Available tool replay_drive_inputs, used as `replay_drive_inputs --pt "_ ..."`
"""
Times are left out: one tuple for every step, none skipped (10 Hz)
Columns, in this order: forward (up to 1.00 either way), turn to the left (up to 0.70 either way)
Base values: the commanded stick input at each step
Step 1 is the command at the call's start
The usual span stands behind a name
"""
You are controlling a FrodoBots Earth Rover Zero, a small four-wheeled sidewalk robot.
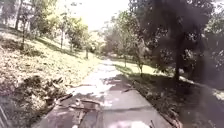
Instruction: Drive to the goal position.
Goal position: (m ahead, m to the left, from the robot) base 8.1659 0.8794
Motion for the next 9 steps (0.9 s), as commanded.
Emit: replay_drive_inputs --pt "0.45 0.00" --pt "0.45 0.00" --pt "0.45 0.00" --pt "0.45 0.00" --pt "0.45 0.00" --pt "0.45 0.00" --pt "0.45 0.00" --pt "0.45 0.00" --pt "0.45 0.00"
